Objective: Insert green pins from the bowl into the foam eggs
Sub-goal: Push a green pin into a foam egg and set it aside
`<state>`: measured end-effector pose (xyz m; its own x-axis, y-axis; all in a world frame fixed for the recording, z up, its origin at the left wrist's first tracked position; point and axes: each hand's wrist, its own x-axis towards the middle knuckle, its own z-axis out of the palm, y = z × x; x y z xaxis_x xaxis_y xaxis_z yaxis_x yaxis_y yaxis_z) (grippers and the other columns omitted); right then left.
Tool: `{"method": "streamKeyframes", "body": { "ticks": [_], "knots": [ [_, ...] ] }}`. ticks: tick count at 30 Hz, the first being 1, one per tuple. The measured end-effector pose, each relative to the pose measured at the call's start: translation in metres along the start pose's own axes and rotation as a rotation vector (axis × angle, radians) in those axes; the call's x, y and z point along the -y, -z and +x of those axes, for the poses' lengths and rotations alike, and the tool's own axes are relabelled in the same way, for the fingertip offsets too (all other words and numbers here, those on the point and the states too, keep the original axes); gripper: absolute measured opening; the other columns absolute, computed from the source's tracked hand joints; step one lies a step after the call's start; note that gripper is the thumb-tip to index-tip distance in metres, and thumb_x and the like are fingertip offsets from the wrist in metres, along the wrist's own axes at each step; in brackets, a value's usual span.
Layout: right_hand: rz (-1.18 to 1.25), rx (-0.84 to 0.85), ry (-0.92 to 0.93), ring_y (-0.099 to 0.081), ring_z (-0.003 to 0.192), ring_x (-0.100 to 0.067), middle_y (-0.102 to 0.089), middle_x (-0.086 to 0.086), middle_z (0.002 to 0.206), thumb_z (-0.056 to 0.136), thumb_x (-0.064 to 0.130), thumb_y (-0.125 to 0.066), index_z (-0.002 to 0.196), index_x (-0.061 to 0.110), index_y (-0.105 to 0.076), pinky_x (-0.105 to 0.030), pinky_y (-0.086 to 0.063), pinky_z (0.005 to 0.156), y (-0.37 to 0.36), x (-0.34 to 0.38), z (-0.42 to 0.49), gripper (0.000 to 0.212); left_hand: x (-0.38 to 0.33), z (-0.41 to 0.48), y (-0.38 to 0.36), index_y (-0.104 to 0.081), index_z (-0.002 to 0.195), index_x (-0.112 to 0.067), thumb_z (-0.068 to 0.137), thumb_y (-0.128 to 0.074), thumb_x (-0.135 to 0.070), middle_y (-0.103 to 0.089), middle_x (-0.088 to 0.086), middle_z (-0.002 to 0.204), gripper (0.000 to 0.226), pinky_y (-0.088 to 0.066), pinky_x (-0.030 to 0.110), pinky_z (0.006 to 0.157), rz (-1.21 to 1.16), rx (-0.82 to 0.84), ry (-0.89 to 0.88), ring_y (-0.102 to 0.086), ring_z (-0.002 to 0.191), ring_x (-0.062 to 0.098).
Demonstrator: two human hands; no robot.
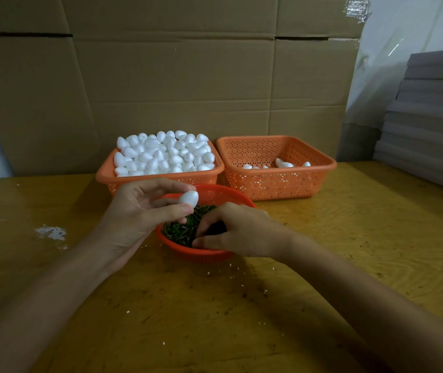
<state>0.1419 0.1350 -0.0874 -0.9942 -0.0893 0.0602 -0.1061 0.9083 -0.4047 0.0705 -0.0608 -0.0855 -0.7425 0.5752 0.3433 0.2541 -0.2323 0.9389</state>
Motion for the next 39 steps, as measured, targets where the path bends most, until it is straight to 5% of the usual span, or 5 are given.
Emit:
{"method": "streamKeyframes", "body": {
  "ticks": [5,10,16,22,39],
  "knots": [
    [0.306,-0.041,0.032,-0.068,0.101,-0.009,-0.076,0.011,0.097,0.088,0.041,-0.080,0.092,0.030,-0.078,-0.048,-0.052,0.099,0.002,-0.003,0.001,0.012,0.001,0.001,0.001,-0.083,0.096,-0.020,0.064,-0.088,-0.022,-0.078,0.015,0.107,0.032,-0.061,0.024,0.072,-0.015,-0.012,0.011,-0.078,0.095,0.025],
    [0.572,-0.052,0.073,-0.071,0.096,-0.003,-0.078,0.006,0.097,0.091,0.023,-0.079,0.096,0.014,-0.079,-0.015,-0.052,0.085,0.008,-0.007,-0.003,0.010,0.001,0.003,0.003,-0.079,0.110,-0.020,0.071,-0.085,-0.015,-0.077,0.016,0.109,0.040,-0.061,0.025,0.072,-0.087,-0.006,0.029,-0.077,0.101,0.032],
    [0.820,-0.198,0.042,-0.072,0.101,-0.020,-0.077,-0.012,0.100,0.092,0.022,-0.078,0.094,0.014,-0.079,-0.016,-0.056,0.079,0.009,-0.010,-0.004,0.009,0.002,0.004,0.004,-0.081,0.105,-0.021,0.074,-0.081,-0.014,-0.078,0.012,0.107,0.031,-0.061,0.023,0.069,-0.134,-0.022,0.037,-0.078,0.097,0.023],
    [0.995,-0.257,0.007,-0.068,0.086,-0.007,-0.077,-0.004,0.092,0.094,0.023,-0.075,0.101,0.010,-0.073,-0.021,-0.050,0.084,0.013,-0.013,-0.002,0.015,0.003,0.005,0.005,-0.079,0.108,-0.017,0.077,-0.081,-0.014,-0.076,0.020,0.111,0.032,-0.061,0.023,0.068,-0.149,-0.025,0.058,-0.078,0.099,0.031],
    [0.915,-0.224,0.071,-0.067,0.079,-0.005,-0.081,-0.005,0.096,0.092,0.016,-0.078,0.105,0.013,-0.075,-0.019,-0.052,0.074,0.012,-0.018,-0.001,0.014,0.005,0.008,0.006,-0.065,0.123,-0.009,0.083,-0.075,-0.013,-0.078,0.022,0.107,0.041,-0.061,0.023,0.068,-0.245,-0.095,0.066,-0.079,0.095,0.030]
  ]
}}
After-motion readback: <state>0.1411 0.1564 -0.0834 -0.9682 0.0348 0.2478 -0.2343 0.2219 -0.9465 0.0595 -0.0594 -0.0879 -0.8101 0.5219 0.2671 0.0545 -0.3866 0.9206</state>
